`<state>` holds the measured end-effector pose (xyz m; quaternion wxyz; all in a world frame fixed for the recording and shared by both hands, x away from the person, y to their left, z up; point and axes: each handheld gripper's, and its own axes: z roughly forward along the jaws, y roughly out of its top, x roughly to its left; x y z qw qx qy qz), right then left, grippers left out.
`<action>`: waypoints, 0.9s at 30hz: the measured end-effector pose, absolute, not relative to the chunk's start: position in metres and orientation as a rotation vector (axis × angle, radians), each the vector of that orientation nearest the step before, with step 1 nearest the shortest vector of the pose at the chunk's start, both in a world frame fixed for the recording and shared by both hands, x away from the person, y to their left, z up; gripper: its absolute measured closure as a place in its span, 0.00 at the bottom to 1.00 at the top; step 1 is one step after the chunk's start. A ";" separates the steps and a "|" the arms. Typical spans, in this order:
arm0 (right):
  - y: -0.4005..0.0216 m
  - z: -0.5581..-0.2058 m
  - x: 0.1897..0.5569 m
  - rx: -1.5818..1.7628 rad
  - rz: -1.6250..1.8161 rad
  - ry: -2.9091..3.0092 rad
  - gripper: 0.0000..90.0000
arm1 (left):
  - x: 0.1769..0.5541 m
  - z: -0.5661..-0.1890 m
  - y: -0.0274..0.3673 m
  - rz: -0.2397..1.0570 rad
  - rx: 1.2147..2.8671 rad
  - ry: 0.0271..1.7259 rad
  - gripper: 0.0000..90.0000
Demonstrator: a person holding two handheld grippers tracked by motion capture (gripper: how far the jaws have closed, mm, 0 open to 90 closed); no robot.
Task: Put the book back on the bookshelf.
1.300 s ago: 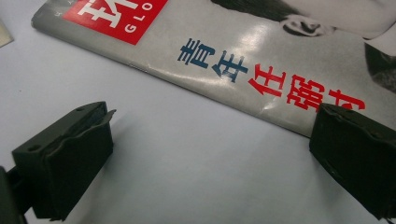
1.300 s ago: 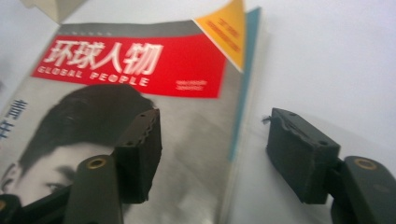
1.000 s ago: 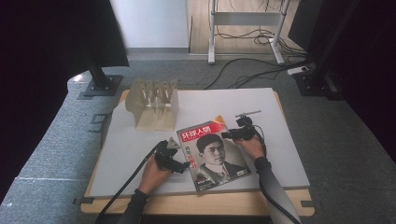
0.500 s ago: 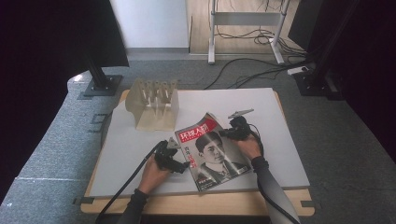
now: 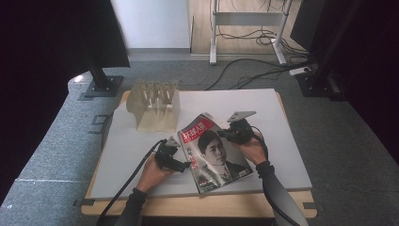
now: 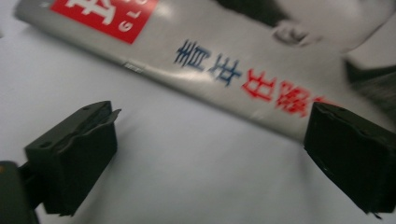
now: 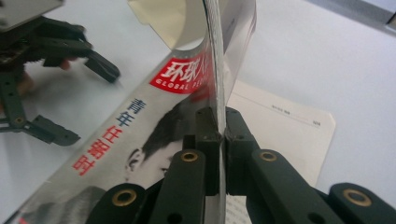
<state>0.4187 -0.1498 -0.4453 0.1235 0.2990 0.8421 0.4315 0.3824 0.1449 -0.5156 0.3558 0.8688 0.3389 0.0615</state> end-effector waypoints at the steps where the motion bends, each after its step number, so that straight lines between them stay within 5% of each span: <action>1: -0.149 -0.441 0.416 0.858 1.265 2.451 0.96 | 0.383 -0.515 0.144 0.153 2.250 0.870 0.06; 16: -0.159 -0.410 0.395 0.760 1.356 2.400 0.96 | 0.405 -0.511 0.126 -0.002 2.290 0.755 0.09; 27: -0.162 -0.400 0.393 0.746 1.412 2.383 0.96 | 0.409 -0.488 0.124 0.078 2.253 0.771 0.30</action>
